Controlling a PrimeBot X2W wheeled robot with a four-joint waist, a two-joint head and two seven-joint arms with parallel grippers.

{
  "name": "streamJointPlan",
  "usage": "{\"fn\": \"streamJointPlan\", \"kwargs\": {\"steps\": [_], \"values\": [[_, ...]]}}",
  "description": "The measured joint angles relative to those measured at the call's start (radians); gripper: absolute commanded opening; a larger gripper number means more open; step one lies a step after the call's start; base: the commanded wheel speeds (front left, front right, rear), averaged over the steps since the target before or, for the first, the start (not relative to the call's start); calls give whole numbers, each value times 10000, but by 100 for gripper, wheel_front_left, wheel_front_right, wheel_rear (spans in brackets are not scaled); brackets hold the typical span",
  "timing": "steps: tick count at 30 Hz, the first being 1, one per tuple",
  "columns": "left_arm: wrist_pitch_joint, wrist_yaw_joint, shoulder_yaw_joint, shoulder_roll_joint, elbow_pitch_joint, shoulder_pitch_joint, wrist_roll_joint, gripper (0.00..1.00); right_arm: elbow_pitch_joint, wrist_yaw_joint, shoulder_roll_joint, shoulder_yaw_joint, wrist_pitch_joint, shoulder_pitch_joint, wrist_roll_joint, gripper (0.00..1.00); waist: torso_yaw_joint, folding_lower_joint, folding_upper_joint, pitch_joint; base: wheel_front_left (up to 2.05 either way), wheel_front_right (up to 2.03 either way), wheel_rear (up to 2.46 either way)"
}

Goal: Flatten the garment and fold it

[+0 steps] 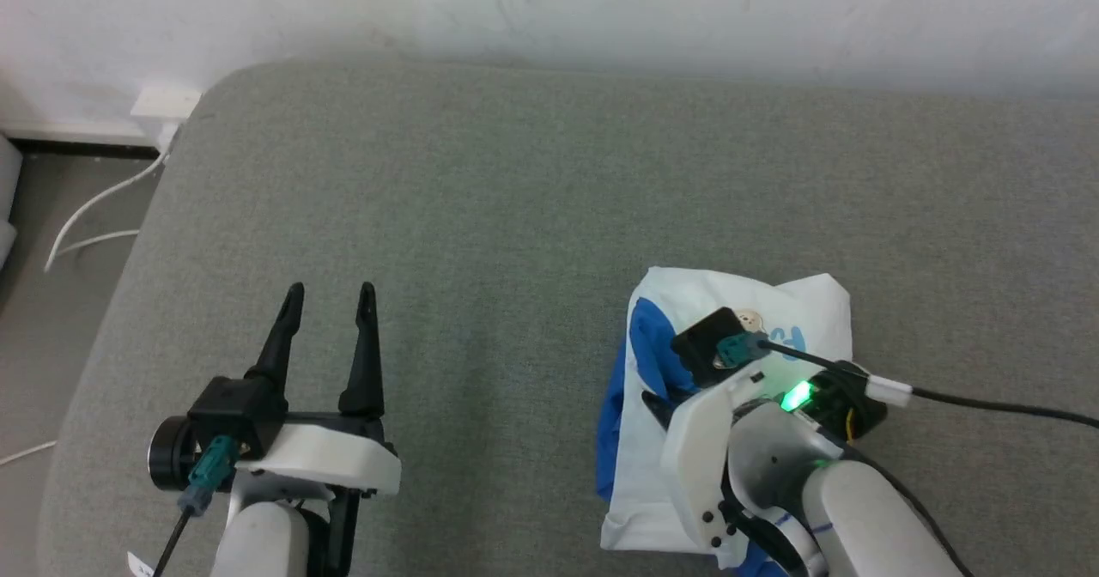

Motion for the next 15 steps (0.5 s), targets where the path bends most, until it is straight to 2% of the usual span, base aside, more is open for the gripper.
{"fn": "streamJointPlan", "kwargs": {"steps": [4, 5, 6, 7, 11, 15], "values": [[0, 0, 19, -17, 4, -83, -2, 100, 1206, 0, 2, 318, -142, -508, 422, 0, 131, 1, 0, 217, 0, 0, 0], [0, 0, 21, -23, 6, -94, -2, 100, 1430, 0, 0, 364, -146, -604, 502, 28, 150, 0, 0, 264, 0, 0, 0], [0, 0, 21, -27, 12, -109, -2, 100, 1622, 0, 0, 401, -146, -673, 681, 74, 167, 1, 0, 302, 0, 0, 0], [0, 0, 21, -29, 15, -135, -2, 100, 1793, 0, -4, 458, -140, -732, 809, 100, 180, 1, 0, 330, 0, 0, 0], [0, 2, 23, -33, 19, -172, -2, 100, 1964, 0, 8, 642, -232, -797, 1429, 100, 128, 1, 0, 314, 0, 0, 0], [0, 0, 33, -40, 59, -172, -2, 100, 1179, 0, -6, 433, -1122, -755, 2387, 100, -8, 1, 0, 159, 0, 0, 0]]}}
